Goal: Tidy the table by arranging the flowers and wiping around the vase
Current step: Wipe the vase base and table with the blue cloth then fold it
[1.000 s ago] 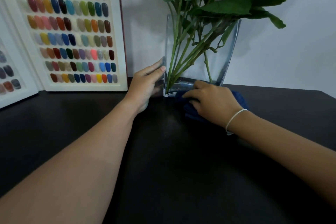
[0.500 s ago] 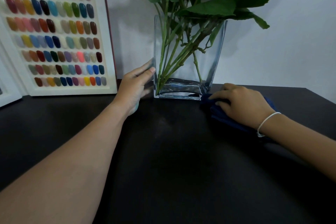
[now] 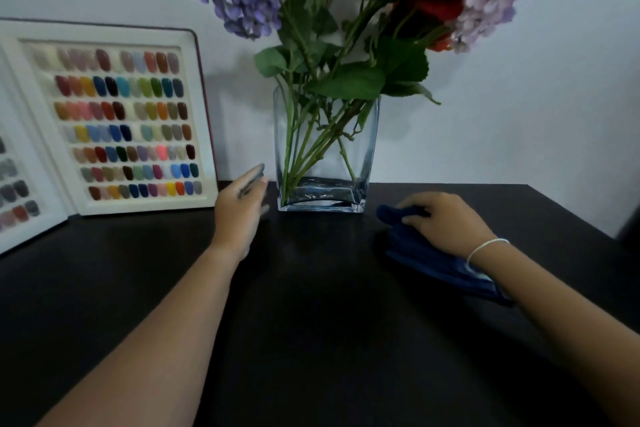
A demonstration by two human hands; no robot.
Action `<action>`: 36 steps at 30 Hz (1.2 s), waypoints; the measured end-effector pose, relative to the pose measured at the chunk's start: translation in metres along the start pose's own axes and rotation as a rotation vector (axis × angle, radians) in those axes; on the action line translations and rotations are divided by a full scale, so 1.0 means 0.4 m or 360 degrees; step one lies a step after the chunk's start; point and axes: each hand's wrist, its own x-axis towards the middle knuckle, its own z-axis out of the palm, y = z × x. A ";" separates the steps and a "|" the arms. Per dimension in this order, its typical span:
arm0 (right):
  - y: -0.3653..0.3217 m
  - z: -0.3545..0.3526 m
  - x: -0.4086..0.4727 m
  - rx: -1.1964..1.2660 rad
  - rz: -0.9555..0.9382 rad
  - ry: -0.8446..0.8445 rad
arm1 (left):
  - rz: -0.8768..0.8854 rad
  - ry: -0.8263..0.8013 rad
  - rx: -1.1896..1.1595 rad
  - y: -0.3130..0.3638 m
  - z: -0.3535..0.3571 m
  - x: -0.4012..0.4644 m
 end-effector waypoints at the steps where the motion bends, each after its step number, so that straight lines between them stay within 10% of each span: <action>1: 0.001 -0.015 -0.019 0.0152 -0.0009 0.0031 | 0.0004 0.0030 0.0002 0.007 -0.002 -0.020; 19: -0.105 -0.196 -0.431 0.1251 0.0095 0.0479 | 0.0024 -0.0780 0.0170 0.237 0.189 -0.559; 36: -0.087 -0.291 -0.575 0.1797 0.0145 0.0183 | -0.0082 -0.0665 0.0196 0.411 0.216 -0.624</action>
